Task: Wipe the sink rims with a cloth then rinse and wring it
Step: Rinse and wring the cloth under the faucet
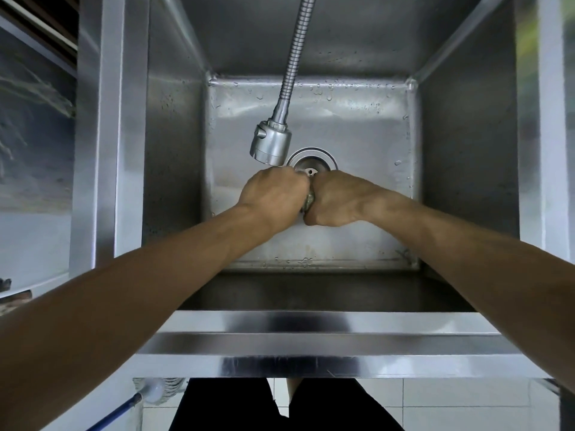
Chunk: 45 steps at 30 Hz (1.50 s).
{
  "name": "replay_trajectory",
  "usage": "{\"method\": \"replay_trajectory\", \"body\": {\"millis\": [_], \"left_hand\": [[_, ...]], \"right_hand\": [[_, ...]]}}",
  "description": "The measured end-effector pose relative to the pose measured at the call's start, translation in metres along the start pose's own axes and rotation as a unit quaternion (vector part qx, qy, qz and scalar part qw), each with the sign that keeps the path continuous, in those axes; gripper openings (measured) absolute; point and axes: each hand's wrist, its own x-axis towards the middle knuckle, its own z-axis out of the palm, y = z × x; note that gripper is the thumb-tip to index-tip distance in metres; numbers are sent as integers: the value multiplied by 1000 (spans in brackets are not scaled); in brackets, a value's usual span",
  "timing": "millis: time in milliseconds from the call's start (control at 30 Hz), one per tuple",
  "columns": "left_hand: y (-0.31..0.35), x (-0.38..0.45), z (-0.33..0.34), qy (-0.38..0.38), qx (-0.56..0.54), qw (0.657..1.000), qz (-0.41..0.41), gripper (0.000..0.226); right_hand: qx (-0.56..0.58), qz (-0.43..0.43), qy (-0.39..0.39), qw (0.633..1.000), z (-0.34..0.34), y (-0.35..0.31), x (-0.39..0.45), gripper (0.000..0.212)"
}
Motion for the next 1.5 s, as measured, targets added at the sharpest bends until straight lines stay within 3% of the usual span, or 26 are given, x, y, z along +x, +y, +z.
{"method": "replay_trajectory", "body": {"millis": [133,300,367,433,633,733,800,900,1000,1100,1167,1233,1367,1433,1500], "left_hand": [[4,4,0,-65,-97,992,-54,26],[-2,19,5,-143,-192,967,-86,45],[-6,25,5,-188,-222,954,-69,29],[-9,31,6,-248,-274,927,-62,13],[-17,42,24,-426,-396,809,-88,36],[-23,47,29,-452,-426,779,-86,41],[-23,49,32,-448,-434,777,-86,38],[-19,48,30,-385,-451,801,-83,23],[-21,44,19,-317,-458,827,-76,21],[-27,43,11,-302,-410,859,-47,25],[-25,40,9,-245,-336,909,5,19],[-20,35,10,-128,-268,953,61,25],[-11,16,22,128,-190,964,139,35],[-5,9,31,214,-142,951,174,41],[-4,7,33,255,-104,944,180,41]], "right_hand": [[-144,-35,78,986,7,-2,0,10],[-259,-70,115,957,13,1,8,21],[-270,-75,129,951,13,3,10,22],[-266,-82,137,951,15,7,11,24],[-300,-130,138,935,19,16,15,24],[-319,-143,138,927,16,15,21,22],[-321,-142,136,927,13,16,23,19],[-314,-129,146,929,9,19,28,19],[-235,-85,126,960,4,22,22,19],[-50,-30,-22,998,-15,27,5,42],[79,-14,-121,989,-30,36,-3,45],[217,3,-183,959,-38,51,-5,49],[349,-3,-385,854,-28,71,4,106],[366,-58,-468,802,-19,71,6,99],[405,-89,-484,770,-12,70,6,86]]}}
